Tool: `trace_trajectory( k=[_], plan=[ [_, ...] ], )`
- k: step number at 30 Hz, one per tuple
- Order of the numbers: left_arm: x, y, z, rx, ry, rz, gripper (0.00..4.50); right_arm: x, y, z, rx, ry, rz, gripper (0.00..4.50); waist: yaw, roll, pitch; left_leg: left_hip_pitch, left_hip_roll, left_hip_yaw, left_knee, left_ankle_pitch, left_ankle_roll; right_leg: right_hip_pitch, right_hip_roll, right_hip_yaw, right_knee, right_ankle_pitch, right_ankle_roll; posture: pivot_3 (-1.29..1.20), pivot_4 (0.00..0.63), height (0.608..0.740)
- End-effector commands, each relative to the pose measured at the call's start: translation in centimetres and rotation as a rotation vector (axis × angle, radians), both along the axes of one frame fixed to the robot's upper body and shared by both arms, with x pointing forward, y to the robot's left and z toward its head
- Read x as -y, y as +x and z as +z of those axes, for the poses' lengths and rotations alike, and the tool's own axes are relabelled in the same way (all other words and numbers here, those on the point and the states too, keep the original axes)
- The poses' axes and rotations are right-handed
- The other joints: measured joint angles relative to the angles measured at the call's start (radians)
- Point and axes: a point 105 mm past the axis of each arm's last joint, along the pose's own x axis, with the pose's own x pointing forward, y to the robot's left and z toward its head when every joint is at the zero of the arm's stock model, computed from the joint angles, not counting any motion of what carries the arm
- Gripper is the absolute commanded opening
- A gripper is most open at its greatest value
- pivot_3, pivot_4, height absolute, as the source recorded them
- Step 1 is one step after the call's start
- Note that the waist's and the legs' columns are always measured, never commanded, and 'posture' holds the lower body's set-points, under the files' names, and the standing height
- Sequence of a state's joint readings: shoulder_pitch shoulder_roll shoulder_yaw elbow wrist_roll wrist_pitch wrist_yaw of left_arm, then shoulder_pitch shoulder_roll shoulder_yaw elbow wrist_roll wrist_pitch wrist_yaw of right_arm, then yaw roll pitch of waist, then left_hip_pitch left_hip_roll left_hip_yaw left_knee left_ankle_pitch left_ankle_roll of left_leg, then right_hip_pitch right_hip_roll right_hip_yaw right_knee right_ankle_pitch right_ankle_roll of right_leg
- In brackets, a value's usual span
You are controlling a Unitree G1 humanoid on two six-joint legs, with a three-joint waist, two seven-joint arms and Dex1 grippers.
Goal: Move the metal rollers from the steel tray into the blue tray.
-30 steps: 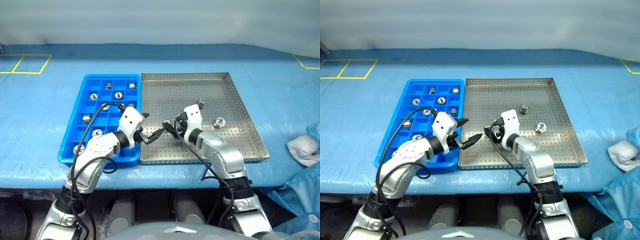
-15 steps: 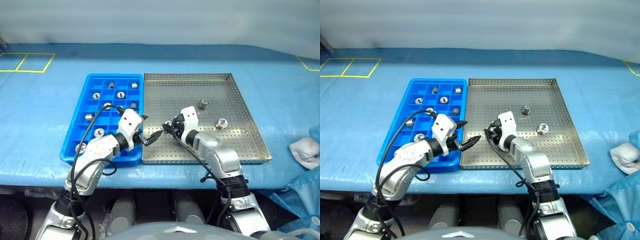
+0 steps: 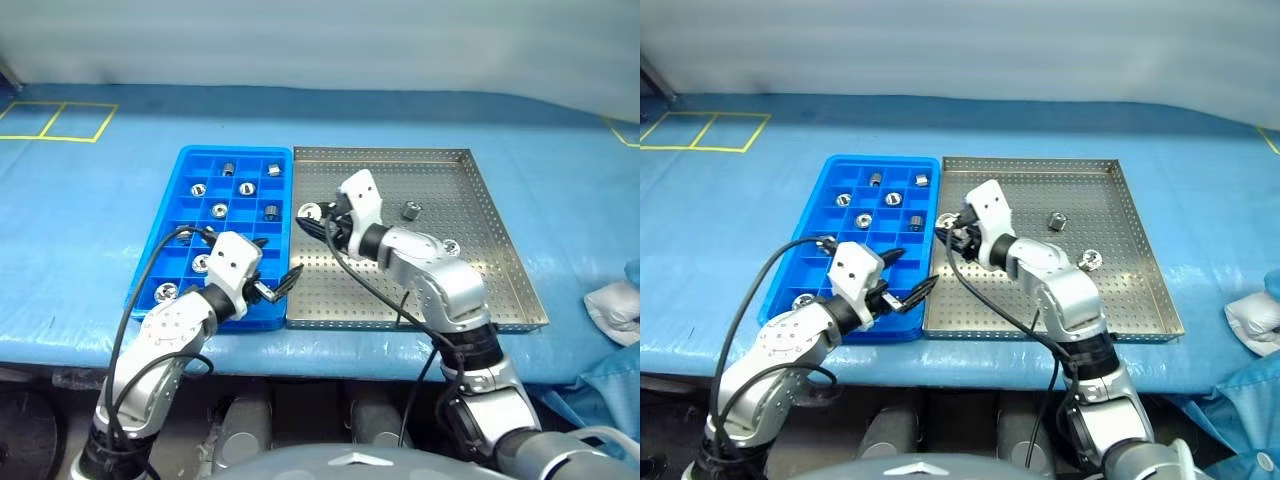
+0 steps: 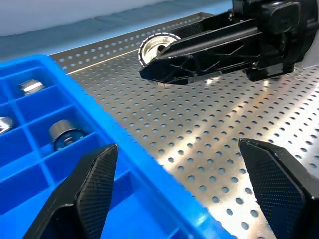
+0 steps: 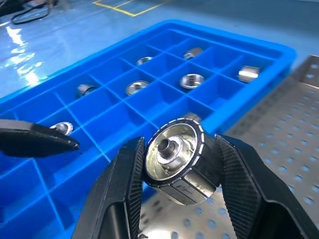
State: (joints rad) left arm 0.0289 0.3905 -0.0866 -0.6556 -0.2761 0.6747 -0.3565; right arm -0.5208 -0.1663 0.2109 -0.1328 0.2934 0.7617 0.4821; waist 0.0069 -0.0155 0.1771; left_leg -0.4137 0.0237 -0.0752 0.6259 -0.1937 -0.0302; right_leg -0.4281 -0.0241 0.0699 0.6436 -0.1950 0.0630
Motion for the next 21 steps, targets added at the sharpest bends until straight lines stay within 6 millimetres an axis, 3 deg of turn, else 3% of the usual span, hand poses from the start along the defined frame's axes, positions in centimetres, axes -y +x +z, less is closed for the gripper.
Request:
trace_trajectory(
  k=[1, 10, 21],
  plan=[
    [-1.3, 0.1, 1.8, 0.089, -0.018, 0.125, 4.24, -1.7, 0.5, 0.7, 0.047, 0.008, 0.063, 1.85, 0.019, 0.000, 0.000, 0.000, 0.000, 0.000, 0.000, 0.000, 0.000, 0.000, 0.000, 0.000, 0.000, 0.000, 0.000, 0.33, 0.150, 0.740],
    [-1.6, -1.5, 0.9, 0.059, -0.023, 0.170, 4.24, -4.5, 2.3, 0.1, 0.050, 0.036, 0.129, 1.85, 0.078, 0.000, 0.000, 0.000, 0.000, 0.000, -0.001, 0.000, 0.000, -0.001, 0.000, -0.001, -0.001, 0.000, -0.001, 0.42, 0.150, 0.740],
    [-1.5, -1.9, 0.6, 0.044, -0.028, 0.180, 4.24, -5.5, 3.0, -1.3, -0.001, 0.025, 0.143, 1.85, 0.128, 0.001, 0.000, 0.000, 0.000, 0.000, -0.007, 0.000, 0.000, -0.003, 0.000, -0.002, -0.001, -0.002, -0.004, 0.44, 0.150, 0.740]
  ],
)
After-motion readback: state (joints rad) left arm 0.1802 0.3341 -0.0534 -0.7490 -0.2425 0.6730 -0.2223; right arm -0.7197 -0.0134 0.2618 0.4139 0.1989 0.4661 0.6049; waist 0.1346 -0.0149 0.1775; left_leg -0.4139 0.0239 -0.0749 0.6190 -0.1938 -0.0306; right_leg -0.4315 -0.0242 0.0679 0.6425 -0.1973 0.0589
